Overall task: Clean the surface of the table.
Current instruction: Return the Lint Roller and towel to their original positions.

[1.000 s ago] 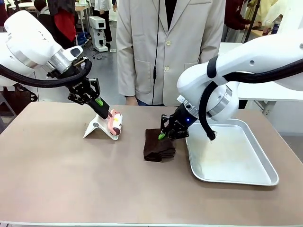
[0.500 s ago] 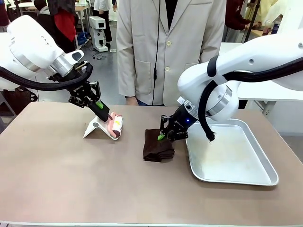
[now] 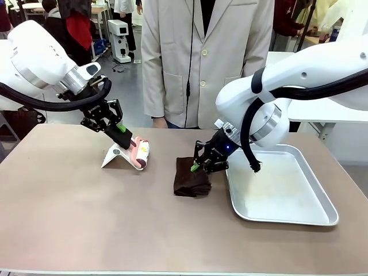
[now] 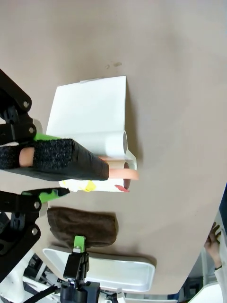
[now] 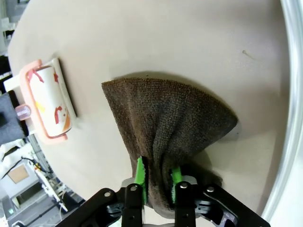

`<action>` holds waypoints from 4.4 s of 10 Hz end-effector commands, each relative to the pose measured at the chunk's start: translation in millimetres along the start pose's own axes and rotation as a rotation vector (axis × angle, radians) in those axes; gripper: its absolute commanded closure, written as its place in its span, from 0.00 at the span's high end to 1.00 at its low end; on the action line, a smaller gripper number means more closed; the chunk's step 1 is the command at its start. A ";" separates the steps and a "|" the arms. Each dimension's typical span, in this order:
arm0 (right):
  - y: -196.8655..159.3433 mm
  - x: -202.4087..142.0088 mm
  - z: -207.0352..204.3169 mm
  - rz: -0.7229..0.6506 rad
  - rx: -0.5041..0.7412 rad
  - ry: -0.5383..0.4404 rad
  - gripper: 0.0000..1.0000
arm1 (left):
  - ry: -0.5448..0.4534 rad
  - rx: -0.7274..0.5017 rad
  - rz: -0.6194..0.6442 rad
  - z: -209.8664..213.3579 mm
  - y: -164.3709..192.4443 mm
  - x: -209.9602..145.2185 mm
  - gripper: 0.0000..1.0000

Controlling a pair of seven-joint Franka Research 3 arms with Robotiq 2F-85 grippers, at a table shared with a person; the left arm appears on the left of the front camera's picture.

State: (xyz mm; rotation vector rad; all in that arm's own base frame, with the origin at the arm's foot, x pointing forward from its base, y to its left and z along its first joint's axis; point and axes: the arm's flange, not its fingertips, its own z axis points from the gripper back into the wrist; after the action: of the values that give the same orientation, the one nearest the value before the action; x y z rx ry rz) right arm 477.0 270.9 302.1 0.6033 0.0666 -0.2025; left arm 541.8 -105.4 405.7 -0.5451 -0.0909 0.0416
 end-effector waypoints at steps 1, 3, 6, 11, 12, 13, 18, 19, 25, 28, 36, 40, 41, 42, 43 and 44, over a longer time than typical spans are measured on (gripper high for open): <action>1.5 4.5 -0.4 0.011 0.029 0.016 0.82 | -0.010 0.034 0.018 1.4 1.3 0.0 1.00; 2.9 4.0 -0.3 0.019 0.027 0.014 1.00 | -0.024 0.027 0.015 7.3 2.3 -1.2 1.00; 5.7 3.8 0.9 0.023 0.014 0.012 1.00 | -0.037 0.021 0.021 19.2 10.1 -6.8 1.00; 13.0 -5.6 23.0 0.045 -0.013 -0.022 1.00 | -0.076 -0.125 -0.063 65.7 10.9 -64.4 1.00; 9.6 -11.5 38.3 0.044 0.016 -0.036 1.00 | -0.090 -0.190 -0.074 81.1 13.4 -88.1 1.00; 3.0 -16.4 55.1 0.050 0.074 -0.040 1.00 | -0.095 -0.261 -0.083 94.3 20.4 -109.3 1.00; -67.1 -52.2 114.3 0.146 0.628 0.107 1.00 | -0.087 -0.593 -0.085 119.1 99.4 -180.2 1.00; -93.1 -59.2 122.9 0.165 0.743 0.135 1.00 | -0.102 -0.644 -0.056 115.2 126.5 -182.6 1.00; -224.7 -62.9 197.3 0.050 0.913 -0.073 1.00 | -0.378 -0.933 -0.043 94.9 229.0 -153.8 1.00; -245.1 -75.0 222.6 0.008 0.904 -0.173 1.00 | -0.366 -0.919 -0.049 79.9 223.3 -122.0 1.00; -255.5 -50.3 225.3 0.016 0.912 -0.162 1.00 | -0.355 -0.915 -0.042 76.7 222.0 -121.5 1.00; -255.5 -50.3 225.3 0.016 0.912 -0.162 1.00 | -0.355 -0.915 -0.042 76.7 222.0 -121.5 1.00; -255.5 -50.3 225.3 0.016 0.912 -0.162 1.00 | -0.355 -0.915 -0.042 76.7 222.0 -121.5 1.00; -255.5 -50.3 225.3 0.016 0.912 -0.162 1.00 | -0.355 -0.915 -0.042 76.7 222.0 -121.5 1.00; -255.5 -50.3 225.3 0.016 0.912 -0.162 1.00 | -0.355 -0.915 -0.042 76.7 222.0 -121.5 1.00; -255.5 -50.3 225.3 0.016 0.912 -0.162 1.00 | -0.355 -0.915 -0.042 76.7 222.0 -121.5 1.00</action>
State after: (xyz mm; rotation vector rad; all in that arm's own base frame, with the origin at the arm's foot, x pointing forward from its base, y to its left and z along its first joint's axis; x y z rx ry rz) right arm 375.4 -55.4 349.7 1.4885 -0.2028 -0.2702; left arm 415.0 117.2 346.0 -1.4367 -0.4617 0.0686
